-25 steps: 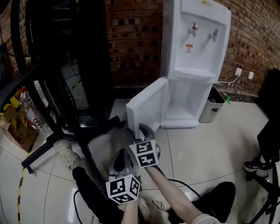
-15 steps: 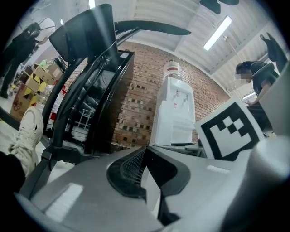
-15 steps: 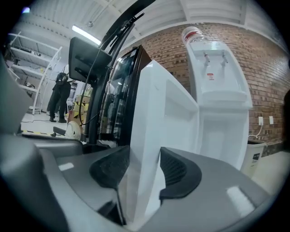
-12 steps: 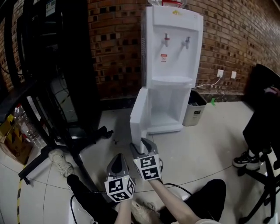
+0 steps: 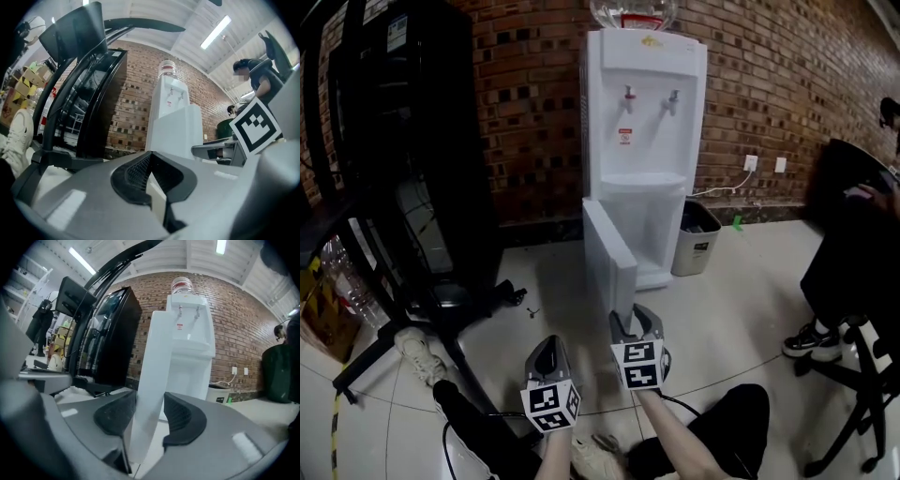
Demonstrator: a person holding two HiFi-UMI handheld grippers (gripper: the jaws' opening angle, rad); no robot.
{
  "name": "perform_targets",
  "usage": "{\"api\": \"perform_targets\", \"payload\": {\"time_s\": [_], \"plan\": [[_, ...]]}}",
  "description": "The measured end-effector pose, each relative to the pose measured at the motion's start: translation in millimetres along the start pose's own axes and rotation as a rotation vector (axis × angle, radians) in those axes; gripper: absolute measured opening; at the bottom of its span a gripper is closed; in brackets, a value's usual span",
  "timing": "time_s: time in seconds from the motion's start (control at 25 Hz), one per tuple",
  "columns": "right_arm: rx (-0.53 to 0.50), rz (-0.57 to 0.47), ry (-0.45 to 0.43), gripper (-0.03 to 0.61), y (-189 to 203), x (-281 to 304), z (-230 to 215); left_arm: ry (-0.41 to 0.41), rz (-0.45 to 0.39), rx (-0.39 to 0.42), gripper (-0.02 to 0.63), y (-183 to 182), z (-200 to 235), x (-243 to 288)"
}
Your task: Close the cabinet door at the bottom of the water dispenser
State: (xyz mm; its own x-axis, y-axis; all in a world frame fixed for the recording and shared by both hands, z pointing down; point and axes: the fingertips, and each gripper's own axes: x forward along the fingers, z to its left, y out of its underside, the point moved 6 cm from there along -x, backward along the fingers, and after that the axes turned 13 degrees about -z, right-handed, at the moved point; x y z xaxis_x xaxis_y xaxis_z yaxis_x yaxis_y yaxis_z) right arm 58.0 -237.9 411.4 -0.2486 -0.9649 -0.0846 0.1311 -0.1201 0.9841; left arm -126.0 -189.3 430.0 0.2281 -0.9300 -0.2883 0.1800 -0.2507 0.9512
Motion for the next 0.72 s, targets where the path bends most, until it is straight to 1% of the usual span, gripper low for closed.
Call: {"api": "perform_targets", "payload": {"time_s": [0.08, 0.2, 0.32, 0.44, 0.6, 0.64, 0.72], "plan": [[0.005, 0.006, 0.037, 0.181, 3, -3, -11, 0.013, -0.013, -0.004, 0.011, -2, -4, 2], [-0.006, 0.024, 0.064, 0.183, 4, -4, -22, 0.022, -0.029, 0.000, 0.011, -5, -6, 4], [-0.033, 0.036, 0.112, 0.186, 3, -5, -31, 0.012, -0.026, -0.009, 0.011, -4, -6, 5], [-0.039, 0.041, 0.168, 0.186, 5, -6, -38, 0.015, -0.020, -0.015, 0.011, -1, -8, 6], [-0.060, 0.053, 0.211, 0.181, 7, -7, -49, 0.026, -0.019, -0.021, 0.011, -1, -9, 7], [-0.068, 0.061, 0.220, 0.173, 8, -6, -53, 0.028, -0.020, -0.021, 0.011, -1, -8, 7], [-0.077, 0.078, 0.234, 0.119, 10, -5, -60, 0.033, -0.022, -0.019, 0.011, -1, -9, 6]]}}
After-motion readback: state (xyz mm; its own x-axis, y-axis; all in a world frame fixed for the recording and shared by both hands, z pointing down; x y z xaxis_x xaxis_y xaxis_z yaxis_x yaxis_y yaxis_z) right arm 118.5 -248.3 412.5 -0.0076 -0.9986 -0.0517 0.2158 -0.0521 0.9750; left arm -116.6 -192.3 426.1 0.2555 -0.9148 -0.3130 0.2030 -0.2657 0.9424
